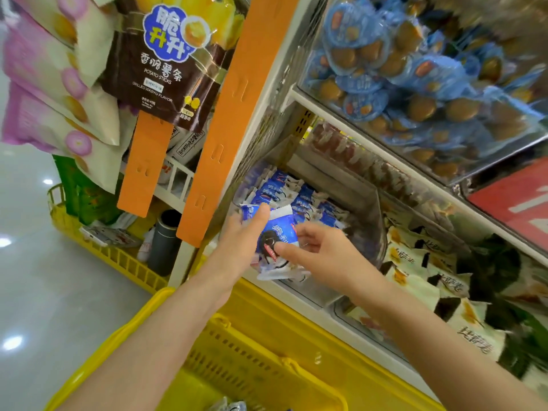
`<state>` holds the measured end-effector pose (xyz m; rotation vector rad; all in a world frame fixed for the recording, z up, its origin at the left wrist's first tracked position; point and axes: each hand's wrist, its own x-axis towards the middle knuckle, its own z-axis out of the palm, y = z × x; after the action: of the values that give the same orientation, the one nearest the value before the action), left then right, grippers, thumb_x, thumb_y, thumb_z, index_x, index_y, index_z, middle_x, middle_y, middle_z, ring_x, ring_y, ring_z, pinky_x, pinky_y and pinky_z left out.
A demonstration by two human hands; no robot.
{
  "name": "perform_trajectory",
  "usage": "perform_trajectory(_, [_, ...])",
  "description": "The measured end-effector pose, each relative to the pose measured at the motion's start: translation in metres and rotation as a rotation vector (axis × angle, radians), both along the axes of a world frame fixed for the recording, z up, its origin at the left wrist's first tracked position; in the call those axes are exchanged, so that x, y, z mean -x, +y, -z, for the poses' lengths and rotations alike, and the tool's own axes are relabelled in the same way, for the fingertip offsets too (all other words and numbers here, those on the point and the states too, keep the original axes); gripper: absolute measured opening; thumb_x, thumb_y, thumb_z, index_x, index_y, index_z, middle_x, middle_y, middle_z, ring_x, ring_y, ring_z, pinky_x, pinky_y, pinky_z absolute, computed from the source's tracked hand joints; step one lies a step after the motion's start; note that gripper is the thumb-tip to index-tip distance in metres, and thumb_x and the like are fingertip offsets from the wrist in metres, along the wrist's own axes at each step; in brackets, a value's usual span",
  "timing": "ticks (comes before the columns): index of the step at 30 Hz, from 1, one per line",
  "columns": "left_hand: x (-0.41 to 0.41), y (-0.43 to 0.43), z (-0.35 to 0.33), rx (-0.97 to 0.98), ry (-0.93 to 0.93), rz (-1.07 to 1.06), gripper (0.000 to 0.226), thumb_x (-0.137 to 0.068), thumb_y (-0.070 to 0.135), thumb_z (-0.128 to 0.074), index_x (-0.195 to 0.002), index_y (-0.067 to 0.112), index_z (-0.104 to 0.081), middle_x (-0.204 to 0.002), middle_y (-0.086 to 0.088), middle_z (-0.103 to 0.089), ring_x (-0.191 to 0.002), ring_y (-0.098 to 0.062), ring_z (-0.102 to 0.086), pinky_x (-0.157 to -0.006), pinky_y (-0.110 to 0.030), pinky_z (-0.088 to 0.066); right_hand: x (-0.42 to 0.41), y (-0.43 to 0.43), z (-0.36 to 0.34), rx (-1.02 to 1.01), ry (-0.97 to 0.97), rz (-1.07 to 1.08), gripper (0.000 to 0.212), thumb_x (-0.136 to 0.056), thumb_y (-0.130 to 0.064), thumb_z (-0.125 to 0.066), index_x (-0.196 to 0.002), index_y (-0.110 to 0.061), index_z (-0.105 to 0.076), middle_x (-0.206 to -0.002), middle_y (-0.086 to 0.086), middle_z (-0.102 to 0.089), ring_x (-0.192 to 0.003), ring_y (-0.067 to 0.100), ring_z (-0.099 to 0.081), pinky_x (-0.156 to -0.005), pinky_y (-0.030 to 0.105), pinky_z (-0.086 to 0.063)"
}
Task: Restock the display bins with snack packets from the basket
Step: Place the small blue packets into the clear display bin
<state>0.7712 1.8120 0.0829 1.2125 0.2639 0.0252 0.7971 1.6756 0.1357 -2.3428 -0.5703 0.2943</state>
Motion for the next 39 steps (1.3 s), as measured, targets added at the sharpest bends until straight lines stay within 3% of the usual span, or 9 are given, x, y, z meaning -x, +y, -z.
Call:
perform_trajectory(2, [-0.002, 0.002, -0.001, 0.096, -0.001, -0.012, 0.032, -0.093, 0.046, -0.044, -0.106, 0.018, -0.049, -0.099, -0.006, -0.065, -0.084, -0.016, -0.067, -0.076, -0.038, -0.056, -0.006, -0.009, -0.009, -0.046, 0.035, 0.076, 0.007, -0.079, -0.034, -0.071, -0.080, -0.032, -0.064, -0.077, -0.016, -0.071, -0.071, -0.002, -0.065, -0.061, 0.009, -0.048])
perform_trajectory(6, [-0.005, 0.005, 0.001, 0.105, -0.029, -0.066, 0.005, -0.095, 0.022, -0.050, -0.096, 0.017, -0.052, -0.090, -0.006, -0.064, -0.058, -0.013, -0.068, -0.049, -0.026, -0.055, -0.037, -0.028, -0.034, -0.054, -0.150, 0.314, 0.009, -0.082, -0.034, -0.068, -0.089, -0.029, -0.064, -0.078, -0.014, -0.070, -0.067, 0.000, -0.065, -0.051, 0.010, -0.044])
perform_trajectory(10, [-0.006, 0.004, 0.002, 0.056, -0.091, -0.062, 0.012, -0.094, 0.022, -0.052, -0.105, 0.017, -0.052, -0.091, -0.001, -0.065, -0.065, -0.011, -0.068, -0.050, -0.022, -0.054, -0.077, -0.043, -0.034, 0.360, -0.394, 0.388, 0.039, -0.089, -0.032, -0.062, -0.121, -0.009, -0.059, -0.115, 0.009, -0.064, -0.096, 0.020, -0.058, -0.076, 0.023, -0.042])
perform_trajectory(17, [-0.011, 0.010, 0.003, 0.046, -0.131, -0.049, 0.012, -0.092, 0.024, -0.053, -0.103, 0.021, -0.050, -0.096, -0.002, -0.064, -0.071, -0.011, -0.067, -0.052, -0.020, -0.055, -0.121, -0.046, -0.002, 0.976, -0.256, 0.272, 0.036, -0.085, -0.023, -0.067, -0.115, -0.005, -0.060, -0.112, 0.012, -0.064, -0.098, 0.025, -0.061, -0.079, 0.033, -0.048])
perform_trajectory(22, [-0.014, 0.015, 0.002, 0.031, -0.123, -0.051, 0.022, -0.092, 0.026, -0.053, -0.112, 0.018, -0.049, -0.099, -0.003, -0.063, -0.073, -0.012, -0.067, -0.054, -0.021, -0.056, -0.130, -0.049, 0.019, 0.945, -0.179, 0.270, 0.041, -0.086, -0.020, -0.067, -0.121, -0.006, -0.054, -0.124, 0.013, -0.057, -0.111, 0.025, -0.055, -0.092, 0.032, -0.045])
perform_trajectory(28, [-0.019, 0.016, 0.004, 0.034, -0.122, -0.049, 0.024, -0.092, 0.026, -0.052, -0.114, 0.017, -0.048, -0.102, -0.004, -0.063, -0.072, -0.010, -0.067, -0.053, -0.021, -0.056, -0.133, -0.047, 0.020, 1.073, -0.251, 0.236, 0.030, -0.082, -0.023, -0.070, -0.107, -0.010, -0.061, -0.112, 0.010, -0.063, -0.102, 0.025, -0.059, -0.088, 0.036, -0.049])
perform_trajectory(34, [-0.018, 0.014, 0.006, 0.062, -0.114, -0.007, 0.017, -0.092, 0.024, -0.055, -0.108, 0.022, -0.050, -0.099, -0.001, -0.063, -0.076, -0.012, -0.069, -0.055, -0.022, -0.055, -0.132, -0.050, 0.026, 0.981, -0.230, 0.247, 0.034, -0.085, -0.014, -0.066, -0.117, -0.008, -0.056, -0.119, 0.013, -0.059, -0.106, 0.026, -0.057, -0.091, 0.035, -0.048])
perform_trajectory(37, [-0.014, 0.012, 0.006, 0.080, -0.118, 0.059, 0.013, -0.090, 0.014, -0.058, -0.098, 0.024, -0.054, -0.097, -0.002, -0.064, -0.079, -0.016, -0.070, -0.059, -0.024, -0.056, -0.124, -0.044, 0.025, 0.847, -0.324, 0.297, 0.033, -0.089, -0.009, -0.059, -0.122, -0.008, -0.054, -0.123, 0.014, -0.056, -0.111, 0.028, -0.056, -0.092, 0.037, -0.047])
perform_trajectory(39, [-0.011, 0.010, 0.006, 0.064, -0.127, 0.094, 0.017, -0.089, 0.012, -0.058, -0.102, 0.023, -0.056, -0.101, -0.005, -0.064, -0.084, -0.020, -0.069, -0.061, -0.025, -0.056, -0.112, -0.037, 0.021, 0.590, -0.420, 0.319, 0.030, -0.092, -0.010, -0.055, -0.121, -0.008, -0.054, -0.120, 0.013, -0.058, -0.106, 0.026, -0.058, -0.089, 0.034, -0.048])
